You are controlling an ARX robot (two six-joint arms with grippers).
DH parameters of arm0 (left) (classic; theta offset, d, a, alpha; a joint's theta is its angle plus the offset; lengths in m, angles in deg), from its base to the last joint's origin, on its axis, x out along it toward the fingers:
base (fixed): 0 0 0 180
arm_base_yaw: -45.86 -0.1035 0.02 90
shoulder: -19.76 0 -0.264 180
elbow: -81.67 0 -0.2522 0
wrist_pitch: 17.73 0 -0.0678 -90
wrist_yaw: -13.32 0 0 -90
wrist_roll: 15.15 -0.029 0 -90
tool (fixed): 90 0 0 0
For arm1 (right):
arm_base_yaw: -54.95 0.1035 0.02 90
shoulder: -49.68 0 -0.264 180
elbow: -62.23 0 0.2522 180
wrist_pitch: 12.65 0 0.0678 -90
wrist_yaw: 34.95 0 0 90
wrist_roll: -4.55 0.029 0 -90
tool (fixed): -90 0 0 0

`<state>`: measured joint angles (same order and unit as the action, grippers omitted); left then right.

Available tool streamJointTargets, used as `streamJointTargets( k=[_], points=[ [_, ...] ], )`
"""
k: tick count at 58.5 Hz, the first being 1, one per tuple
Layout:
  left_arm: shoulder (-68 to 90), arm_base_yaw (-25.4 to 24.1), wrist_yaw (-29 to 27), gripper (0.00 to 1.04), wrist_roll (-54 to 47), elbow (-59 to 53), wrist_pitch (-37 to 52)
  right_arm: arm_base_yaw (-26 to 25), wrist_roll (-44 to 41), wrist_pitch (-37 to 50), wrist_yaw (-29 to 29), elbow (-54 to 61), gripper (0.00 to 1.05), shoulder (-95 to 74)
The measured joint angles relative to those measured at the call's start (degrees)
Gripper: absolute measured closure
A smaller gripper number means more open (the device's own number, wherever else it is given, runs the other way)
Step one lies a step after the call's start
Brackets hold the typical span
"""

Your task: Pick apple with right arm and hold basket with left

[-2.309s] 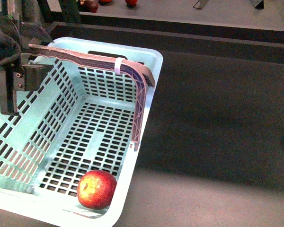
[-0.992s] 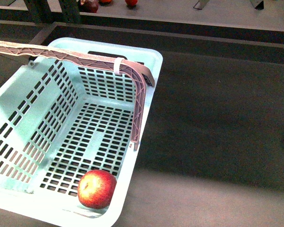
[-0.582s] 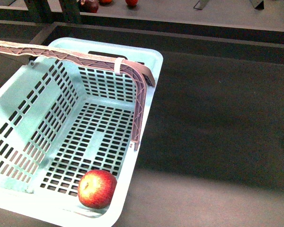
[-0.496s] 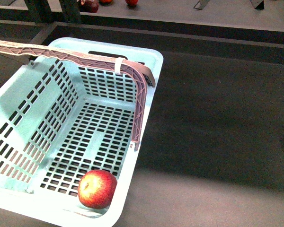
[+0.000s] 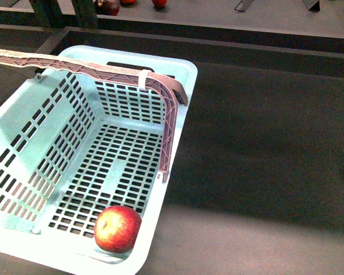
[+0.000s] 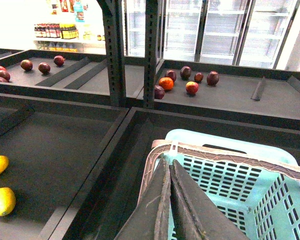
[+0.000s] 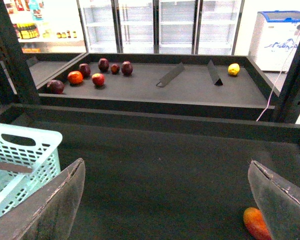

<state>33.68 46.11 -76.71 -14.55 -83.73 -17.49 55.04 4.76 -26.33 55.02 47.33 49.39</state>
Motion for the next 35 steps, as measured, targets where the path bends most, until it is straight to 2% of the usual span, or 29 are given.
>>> streamJointTargets(
  k=[13,18,35],
  points=[
    [-3.58,0.00,0.00,1.01,0.00,0.00,-3.67,0.00,0.00,0.00,0.00,0.00,0.09,0.00],
    [-12.13,0.00,0.02,1.01,0.00,0.00,-13.35,0.00,0.00,0.00,0.00,0.00,0.09,0.00],
    [-13.55,0.00,0.00,1.01,0.00,0.00,-13.92,0.00,0.00,0.00,0.00,0.00,0.09,0.00]
  ],
)
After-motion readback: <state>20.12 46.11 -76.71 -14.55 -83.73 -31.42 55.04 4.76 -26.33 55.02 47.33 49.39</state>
